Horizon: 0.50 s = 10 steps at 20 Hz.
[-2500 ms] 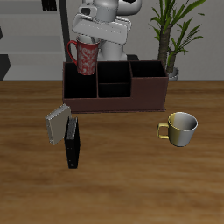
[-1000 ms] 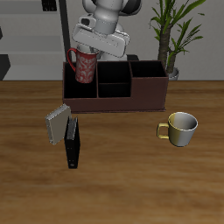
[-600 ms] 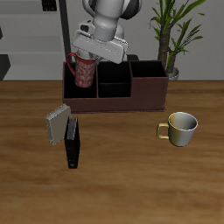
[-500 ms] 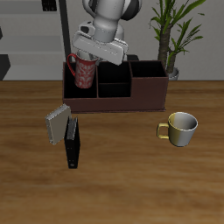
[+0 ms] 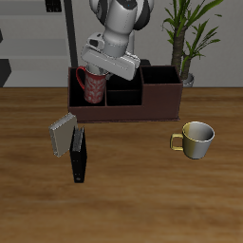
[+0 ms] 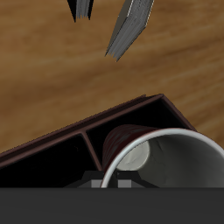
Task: Place the red mug into the back desk caddy's left compartment
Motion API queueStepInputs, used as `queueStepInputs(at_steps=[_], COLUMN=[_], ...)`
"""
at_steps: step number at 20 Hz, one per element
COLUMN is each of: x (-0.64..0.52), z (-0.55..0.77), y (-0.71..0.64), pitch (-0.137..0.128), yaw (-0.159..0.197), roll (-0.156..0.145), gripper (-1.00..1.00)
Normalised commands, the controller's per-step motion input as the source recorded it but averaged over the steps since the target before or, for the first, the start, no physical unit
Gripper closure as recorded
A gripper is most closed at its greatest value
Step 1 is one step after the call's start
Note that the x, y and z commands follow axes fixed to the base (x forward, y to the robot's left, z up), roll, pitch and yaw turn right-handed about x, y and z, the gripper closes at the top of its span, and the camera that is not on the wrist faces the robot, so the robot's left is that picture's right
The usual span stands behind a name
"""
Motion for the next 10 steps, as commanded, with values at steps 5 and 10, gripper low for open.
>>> queueStepInputs(at_steps=[5, 10], x=[0.02, 0.11], z=[-0.09, -0.24], y=[0.04, -0.14], pitch=[0.015, 0.055], yaw=[-0.010, -0.064], roll=[0.005, -0.030], gripper=[1.00, 1.00])
